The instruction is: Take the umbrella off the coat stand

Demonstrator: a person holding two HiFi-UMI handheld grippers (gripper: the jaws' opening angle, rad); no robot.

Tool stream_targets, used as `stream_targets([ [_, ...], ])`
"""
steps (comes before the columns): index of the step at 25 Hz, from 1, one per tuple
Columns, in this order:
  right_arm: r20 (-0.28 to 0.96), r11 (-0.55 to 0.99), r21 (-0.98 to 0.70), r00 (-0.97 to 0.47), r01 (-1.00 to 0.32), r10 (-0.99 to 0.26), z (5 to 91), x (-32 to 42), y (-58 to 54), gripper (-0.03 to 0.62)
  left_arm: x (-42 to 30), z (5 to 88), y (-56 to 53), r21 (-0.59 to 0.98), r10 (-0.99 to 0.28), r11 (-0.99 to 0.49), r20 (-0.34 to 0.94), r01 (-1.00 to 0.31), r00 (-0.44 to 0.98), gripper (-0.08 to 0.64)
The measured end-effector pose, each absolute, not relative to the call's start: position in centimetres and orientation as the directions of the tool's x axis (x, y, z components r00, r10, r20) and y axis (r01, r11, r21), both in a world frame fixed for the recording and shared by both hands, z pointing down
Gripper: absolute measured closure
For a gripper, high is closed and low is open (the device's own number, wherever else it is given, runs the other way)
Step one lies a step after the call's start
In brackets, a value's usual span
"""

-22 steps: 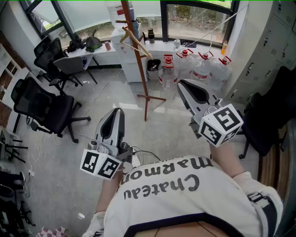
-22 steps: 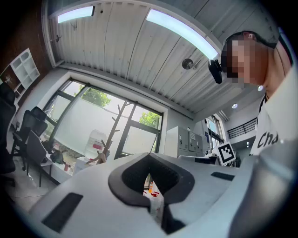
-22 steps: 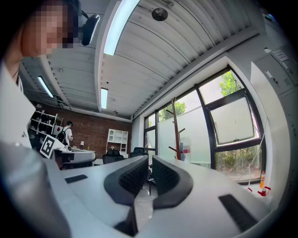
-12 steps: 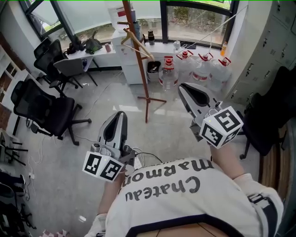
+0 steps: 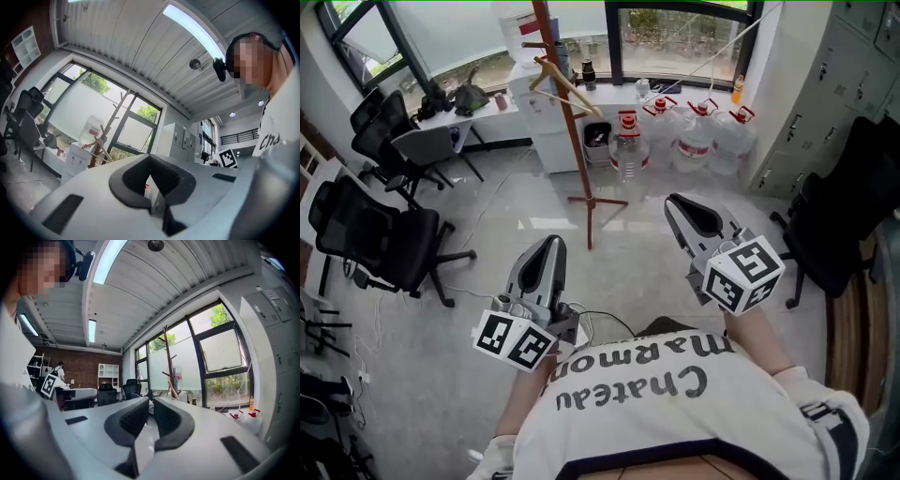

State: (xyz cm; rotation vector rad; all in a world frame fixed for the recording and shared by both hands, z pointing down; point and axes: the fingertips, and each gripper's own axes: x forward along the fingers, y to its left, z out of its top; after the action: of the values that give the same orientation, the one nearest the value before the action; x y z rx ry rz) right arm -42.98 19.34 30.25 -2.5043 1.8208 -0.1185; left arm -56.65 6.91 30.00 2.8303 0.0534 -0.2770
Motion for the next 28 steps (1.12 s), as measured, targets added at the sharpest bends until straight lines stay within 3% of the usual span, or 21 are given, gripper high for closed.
stream_targets([
  [12,0.045,-0.341,-0.138,0.338,-0.930,-0.940,31.4,-33.8,19.6,0.546,-47.5,30.2,6.8,0.288,0.029,-0.954,-0.196,0.086,0.980,0.537],
  [28,0.071,-0.208,-0.191,0.198,-0.959,-0.978,31.9,-15.6,16.4,0.546,-30.1,30.5,6.7,0.296,-0.059,-0.955,-0.157,-0.010,0.986,0.537],
])
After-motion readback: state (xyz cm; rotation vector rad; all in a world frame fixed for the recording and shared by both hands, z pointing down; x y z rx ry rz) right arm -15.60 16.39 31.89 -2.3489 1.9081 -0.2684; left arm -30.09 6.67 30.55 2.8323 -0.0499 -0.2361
